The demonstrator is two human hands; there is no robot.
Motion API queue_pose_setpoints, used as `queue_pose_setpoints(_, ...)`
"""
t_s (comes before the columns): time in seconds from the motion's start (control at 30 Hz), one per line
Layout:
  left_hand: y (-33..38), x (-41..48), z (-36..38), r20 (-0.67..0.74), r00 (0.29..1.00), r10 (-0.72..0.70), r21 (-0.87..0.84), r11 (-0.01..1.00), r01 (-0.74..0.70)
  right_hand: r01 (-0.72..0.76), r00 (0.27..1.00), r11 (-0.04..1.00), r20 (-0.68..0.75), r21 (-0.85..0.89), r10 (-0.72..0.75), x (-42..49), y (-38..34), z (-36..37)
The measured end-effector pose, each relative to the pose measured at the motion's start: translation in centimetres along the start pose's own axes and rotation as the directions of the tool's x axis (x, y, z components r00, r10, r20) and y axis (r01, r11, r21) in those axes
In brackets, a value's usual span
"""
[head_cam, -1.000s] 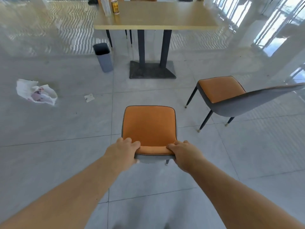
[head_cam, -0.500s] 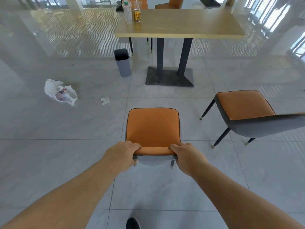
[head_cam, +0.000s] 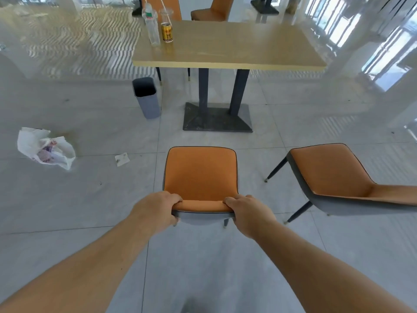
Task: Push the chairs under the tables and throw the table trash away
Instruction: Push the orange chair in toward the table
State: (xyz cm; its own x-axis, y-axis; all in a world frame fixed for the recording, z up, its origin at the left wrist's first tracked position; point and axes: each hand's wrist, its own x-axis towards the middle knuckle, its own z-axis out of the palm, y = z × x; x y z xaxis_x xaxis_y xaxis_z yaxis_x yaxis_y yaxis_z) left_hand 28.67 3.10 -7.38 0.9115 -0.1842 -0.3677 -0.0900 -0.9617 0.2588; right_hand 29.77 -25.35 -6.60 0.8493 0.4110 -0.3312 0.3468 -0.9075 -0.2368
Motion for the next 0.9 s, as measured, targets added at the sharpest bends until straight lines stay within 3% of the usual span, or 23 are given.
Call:
queue_pose_setpoints(0.53,-0.9,22.3,-10.1,-0.017,0.999,-0.04,0.004,0.999,0.04,0.027,0.999,0.999,0.036,-0.039,-0.026,22.4,10.2,-9.9)
queue_pose_setpoints(0.9,-5.2,36.8,-17.9,-0.017,1.0,-0.01,0.048,0.999,0.011,-0.019,1.0,0.999,0.01,-0.038,0.02,37.3,12.6,-16.1)
